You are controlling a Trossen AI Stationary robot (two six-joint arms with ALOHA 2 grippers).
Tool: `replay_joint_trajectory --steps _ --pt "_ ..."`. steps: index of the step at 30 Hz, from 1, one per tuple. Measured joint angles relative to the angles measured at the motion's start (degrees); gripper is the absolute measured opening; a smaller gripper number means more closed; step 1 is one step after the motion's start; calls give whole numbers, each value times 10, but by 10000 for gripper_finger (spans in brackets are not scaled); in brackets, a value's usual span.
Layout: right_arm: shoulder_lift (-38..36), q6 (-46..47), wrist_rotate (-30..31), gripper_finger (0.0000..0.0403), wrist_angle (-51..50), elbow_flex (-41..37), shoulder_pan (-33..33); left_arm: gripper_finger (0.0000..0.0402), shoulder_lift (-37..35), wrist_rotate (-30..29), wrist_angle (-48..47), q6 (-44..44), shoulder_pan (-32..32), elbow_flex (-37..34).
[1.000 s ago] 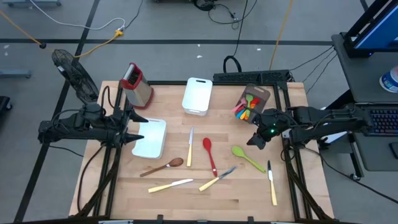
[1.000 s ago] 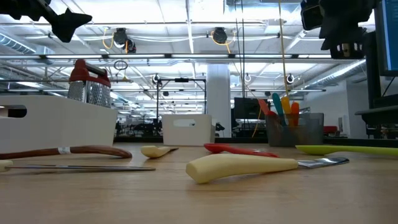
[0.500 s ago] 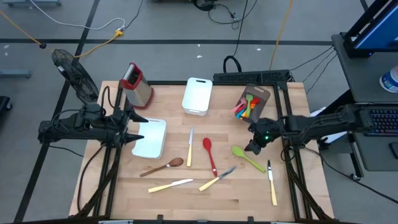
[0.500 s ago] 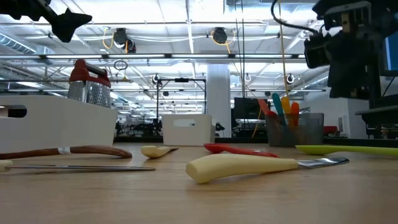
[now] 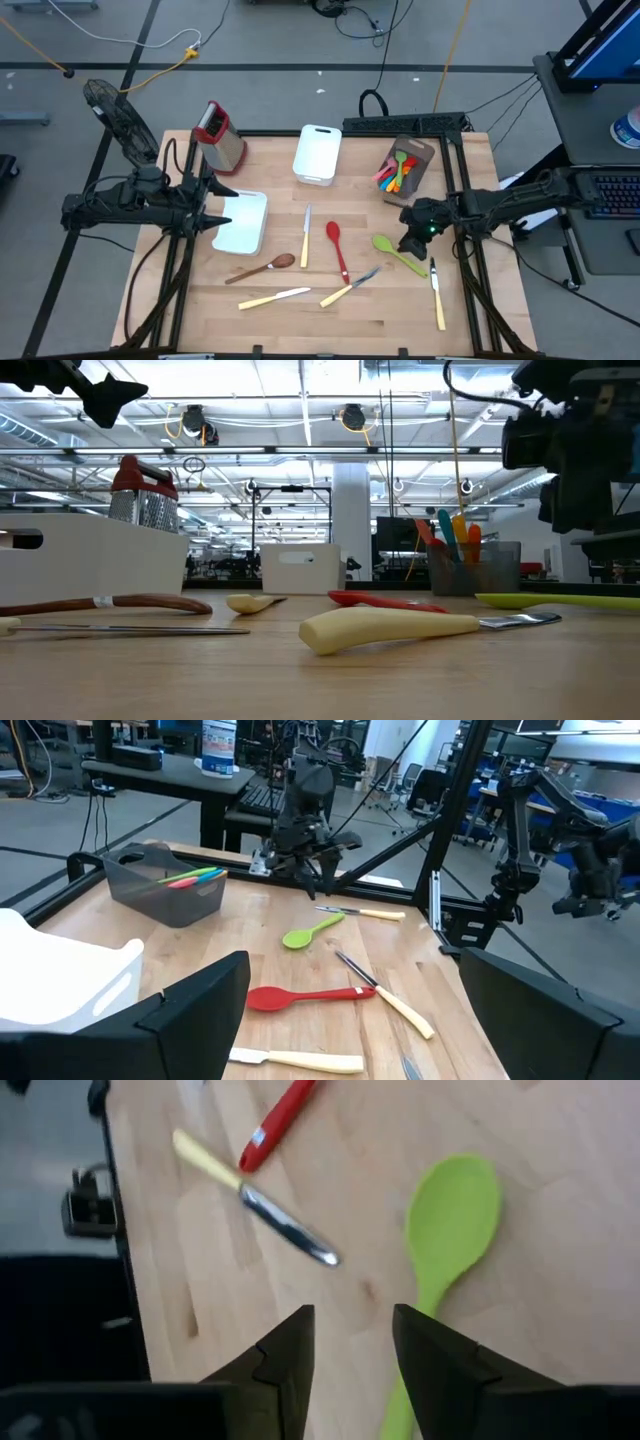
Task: Pick & Place Kitchen Items
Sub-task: Put the light green serving spoon into the top white bin
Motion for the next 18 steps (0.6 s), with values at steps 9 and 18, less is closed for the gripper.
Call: replay_joint_trajectory --steps 9,18 --pt "0 -56 36 75 84 0 87 367 0 0 0 -4 0 0" --pt "0 -3 40 12 110 0 121 367 0 0 0 -4 0 0"
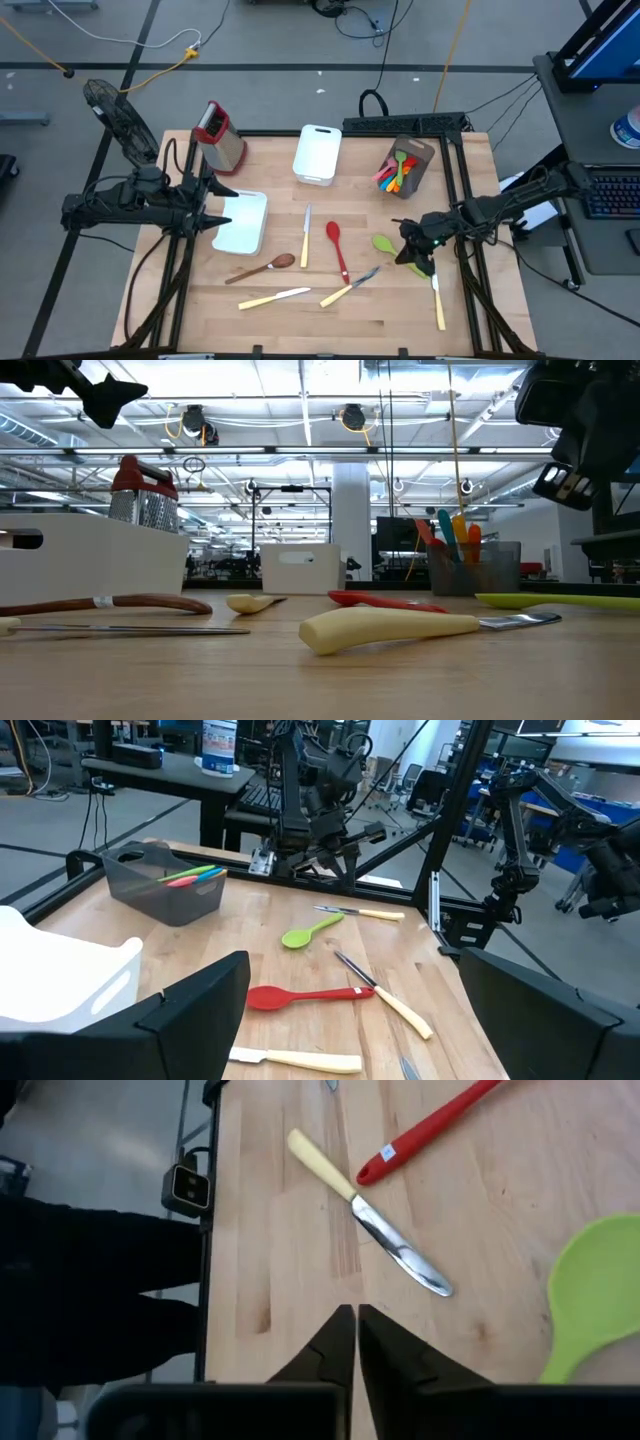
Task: Pick & Place Kitchen Items
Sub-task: Put the light green serving spoon into the top white bin
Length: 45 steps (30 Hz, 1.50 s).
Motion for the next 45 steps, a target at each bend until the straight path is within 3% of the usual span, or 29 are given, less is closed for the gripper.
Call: replay_joint_trajectory --steps 20,31,35,45 --pt "0 -41 3 2 25 0 -2 367 0 0 0 3 0 0" --pt "0 15 69 1 200 2 -9 367 0 0 0 3 0 0" --pt "3 -32 108 1 145 41 2 367 0 0 0 3 0 0" --pt "124 -128 124 0 -215 245 4 367 0 0 -1 3 0 0"
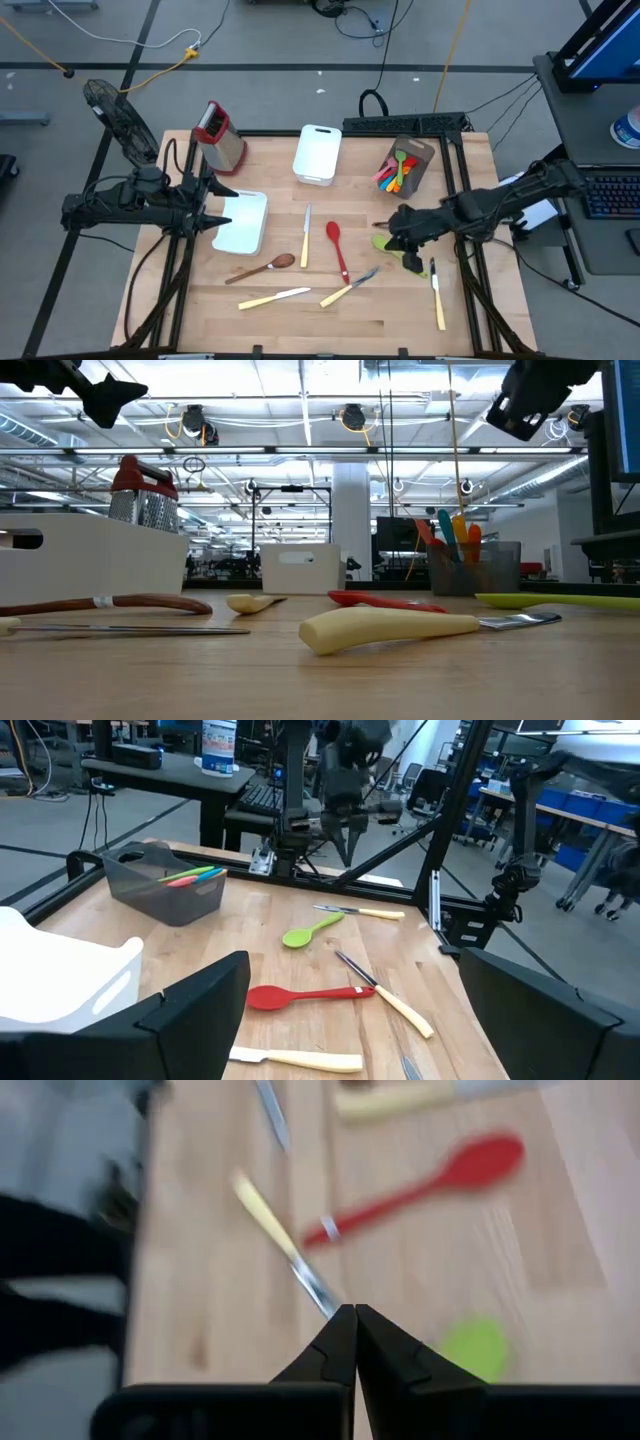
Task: Pick & Place Kitchen Items
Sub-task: Put the light green serving spoon into the top white bin
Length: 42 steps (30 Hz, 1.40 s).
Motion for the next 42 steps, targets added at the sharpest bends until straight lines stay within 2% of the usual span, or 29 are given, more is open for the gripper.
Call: replay_joint_trajectory --steps 6,13,32,37,42 --pt "104 8 -3 0 -182 76 0 367 0 0 0 1 0 0" --pt "161 52 -35 0 -280 82 0 367 0 0 0 1 0 0" --pt "170 91 -49 5 -287 82 -4 367 0 0 0 1 0 0" --pt "171 91 -48 35 -274 82 -4 367 0 0 0 1 0 0" --pt "170 104 -50 91 -264 82 -4 367 0 0 0 1 0 0"
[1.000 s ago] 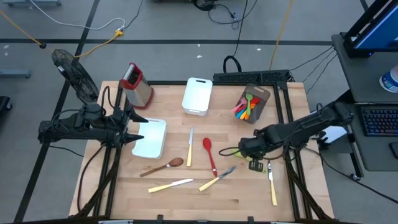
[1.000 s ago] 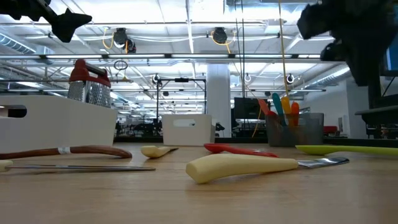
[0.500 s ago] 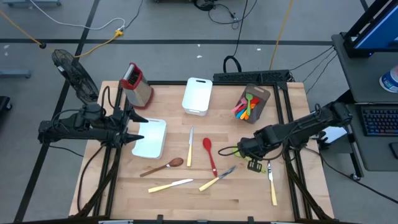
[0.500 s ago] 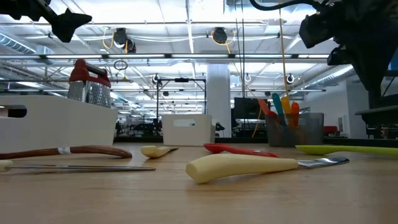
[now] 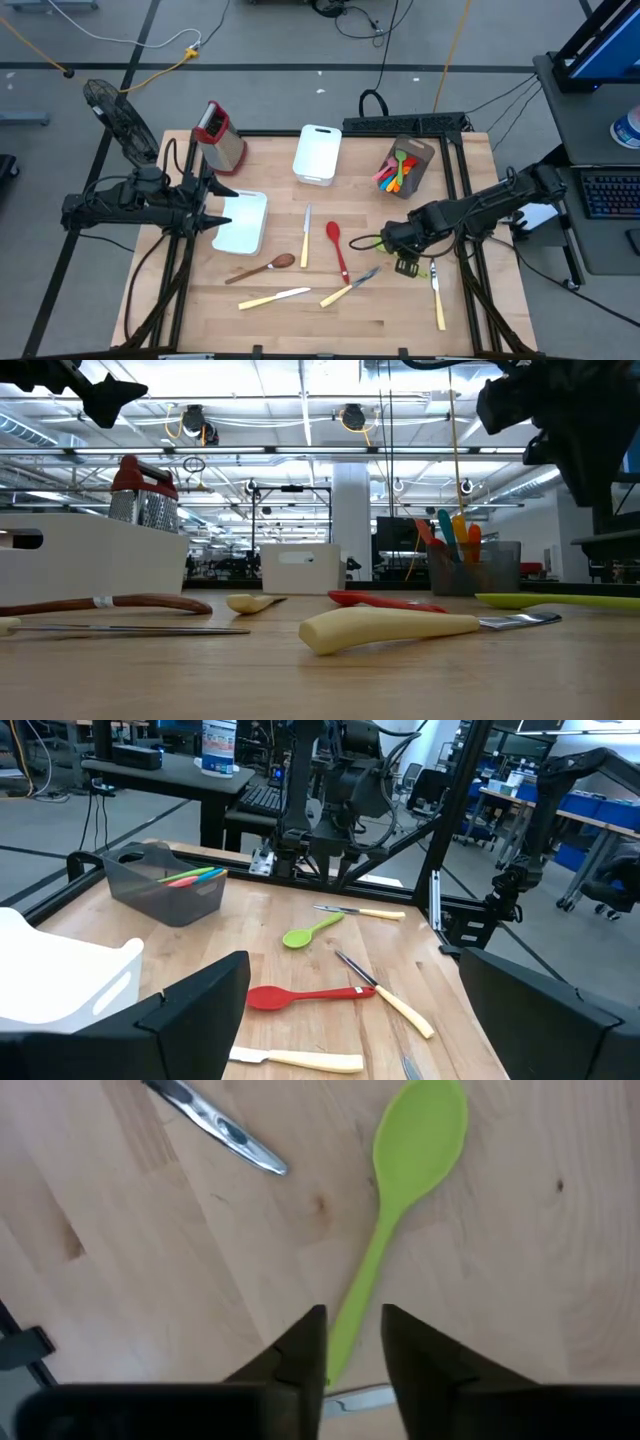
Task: Pick & Place Kitchen Items
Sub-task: Put the light green serving spoon into the top white bin
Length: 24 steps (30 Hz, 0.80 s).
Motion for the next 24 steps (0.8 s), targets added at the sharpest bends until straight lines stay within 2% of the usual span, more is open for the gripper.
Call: replay_joint_trajectory --steps 6,10,16,24 --pt "0 46 0 162 1 -11 1 367 0 0 0 0 0 0" --pt "0 79 0 188 4 -39 7 367 0 0 0 0 0 0" --pt "0 142 -16 191 6 -64 6 367 0 0 0 0 0 0" --pt "0 162 -31 181 49 -80 6 367 0 0 0 0 0 0"
